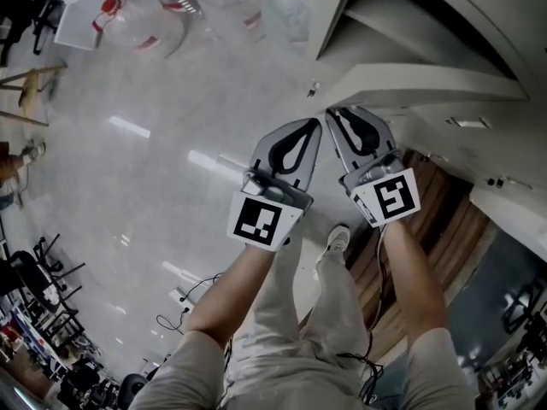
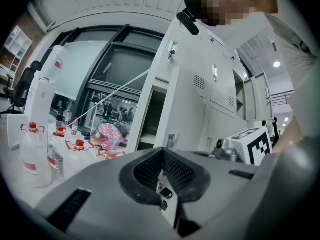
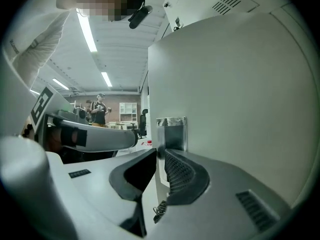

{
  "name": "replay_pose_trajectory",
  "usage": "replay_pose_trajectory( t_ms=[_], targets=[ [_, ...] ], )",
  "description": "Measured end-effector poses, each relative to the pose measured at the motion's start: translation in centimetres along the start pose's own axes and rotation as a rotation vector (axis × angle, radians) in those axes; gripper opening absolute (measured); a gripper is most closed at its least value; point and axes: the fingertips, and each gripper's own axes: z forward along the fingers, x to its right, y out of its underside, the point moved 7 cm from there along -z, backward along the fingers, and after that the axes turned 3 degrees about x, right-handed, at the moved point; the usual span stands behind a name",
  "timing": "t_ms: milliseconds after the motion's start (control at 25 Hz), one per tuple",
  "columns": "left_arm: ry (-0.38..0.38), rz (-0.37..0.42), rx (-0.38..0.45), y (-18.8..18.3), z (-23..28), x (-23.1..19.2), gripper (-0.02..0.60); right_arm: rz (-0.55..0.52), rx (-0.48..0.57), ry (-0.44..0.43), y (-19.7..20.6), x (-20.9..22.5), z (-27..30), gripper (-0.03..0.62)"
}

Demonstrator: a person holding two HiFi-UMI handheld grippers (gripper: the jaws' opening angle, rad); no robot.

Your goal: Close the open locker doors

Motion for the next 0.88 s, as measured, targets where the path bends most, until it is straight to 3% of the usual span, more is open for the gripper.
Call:
replay_pose_trajectory(
  t_ms=[880],
  targets=[
    [0.034,-0.006,-0.003,-1.3,3.7,-5.6,0.002,-0.039,-0.005,0.255,-0.5,3.4,5.3,0.049]
  ],
)
